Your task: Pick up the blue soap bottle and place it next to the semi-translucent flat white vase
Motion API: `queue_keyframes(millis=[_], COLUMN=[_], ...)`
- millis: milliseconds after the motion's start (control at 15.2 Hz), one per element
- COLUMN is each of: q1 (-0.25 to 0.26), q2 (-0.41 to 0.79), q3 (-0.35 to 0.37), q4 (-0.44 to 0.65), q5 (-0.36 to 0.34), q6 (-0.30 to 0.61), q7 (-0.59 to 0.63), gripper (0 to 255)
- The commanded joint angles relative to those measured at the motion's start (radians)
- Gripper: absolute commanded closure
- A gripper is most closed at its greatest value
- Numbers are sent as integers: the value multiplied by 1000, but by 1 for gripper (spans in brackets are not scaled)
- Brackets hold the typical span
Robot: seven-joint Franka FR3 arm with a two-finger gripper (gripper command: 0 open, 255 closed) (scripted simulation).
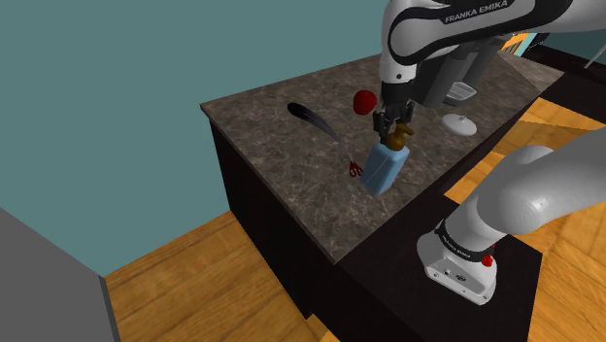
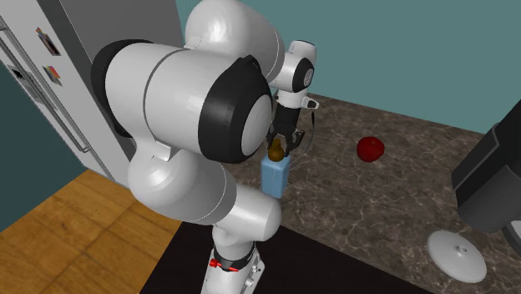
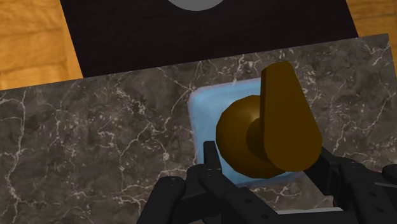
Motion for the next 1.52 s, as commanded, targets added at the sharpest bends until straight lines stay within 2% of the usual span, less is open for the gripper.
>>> queue_keyframes(millis=[0,1452], q1=[0,2], q2=[-9,-63], q3=[1,10], q4=[17,274], q5=[0,5], q6=[-26,-336], q7=[1,10], gripper=[255,255])
